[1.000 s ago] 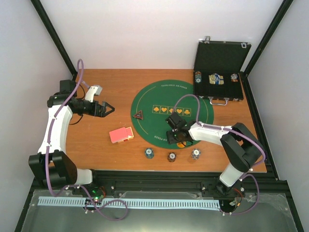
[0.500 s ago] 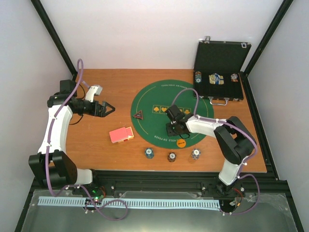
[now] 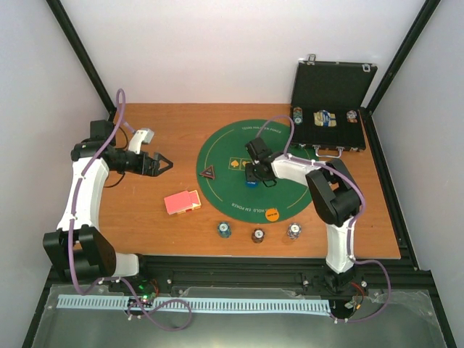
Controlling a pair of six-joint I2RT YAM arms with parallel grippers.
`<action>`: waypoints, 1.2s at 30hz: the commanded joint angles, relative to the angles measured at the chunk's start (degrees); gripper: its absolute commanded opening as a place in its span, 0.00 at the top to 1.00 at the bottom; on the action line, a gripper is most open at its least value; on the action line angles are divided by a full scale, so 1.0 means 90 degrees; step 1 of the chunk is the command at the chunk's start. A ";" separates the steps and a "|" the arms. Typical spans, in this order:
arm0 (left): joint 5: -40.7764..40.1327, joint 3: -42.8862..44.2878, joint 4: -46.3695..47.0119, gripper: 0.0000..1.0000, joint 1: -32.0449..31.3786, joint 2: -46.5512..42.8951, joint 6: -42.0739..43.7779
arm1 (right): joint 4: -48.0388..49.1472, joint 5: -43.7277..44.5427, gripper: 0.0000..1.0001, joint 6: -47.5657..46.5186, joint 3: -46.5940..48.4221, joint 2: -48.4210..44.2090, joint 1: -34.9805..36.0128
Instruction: Distribute texas hold em gaming equipment
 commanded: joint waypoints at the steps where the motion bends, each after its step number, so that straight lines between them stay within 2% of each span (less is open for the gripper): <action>1: 0.0054 0.0143 -0.0154 0.00 0.0025 -0.0160 0.0157 | -0.0190 0.0053 0.55 -0.0149 0.0518 0.0819 -0.0197; 5: 0.0051 0.0153 -0.0170 0.00 0.0031 -0.0124 0.0178 | -0.0513 0.0035 0.57 -0.0257 0.1130 0.1148 -0.0321; 9: 0.0063 0.0151 -0.0133 0.00 0.0031 -0.0077 0.0182 | -0.0710 0.0191 0.54 -0.0534 0.1189 0.0877 -0.0324; 11: 0.0086 0.0159 -0.0137 0.00 0.0025 -0.0040 0.0182 | -0.0783 0.0222 0.40 -0.0529 0.1089 0.0670 -0.0319; 14: 0.0085 0.0156 -0.0176 0.00 0.0028 -0.0039 0.0192 | -0.0624 0.0188 0.36 -0.0404 0.0650 0.0234 -0.0233; 18: 0.0034 0.0097 -0.0173 0.00 0.0030 -0.0185 0.0212 | -0.0531 0.0191 0.35 -0.0341 0.0453 -0.0090 0.0129; 23: -0.0006 0.0094 -0.0212 0.00 0.0028 -0.0251 0.0251 | -0.0456 0.0043 0.34 -0.0212 0.0525 0.0054 0.0529; 30: 0.0013 0.0141 -0.0230 0.00 0.0031 -0.0286 0.0229 | -0.0676 0.0198 0.37 -0.0109 0.0653 0.0444 0.0546; 36: 0.0190 0.0101 -0.0230 0.00 0.0031 -0.0286 0.0228 | -0.0639 0.0385 0.41 -0.0105 0.0554 0.0359 0.0504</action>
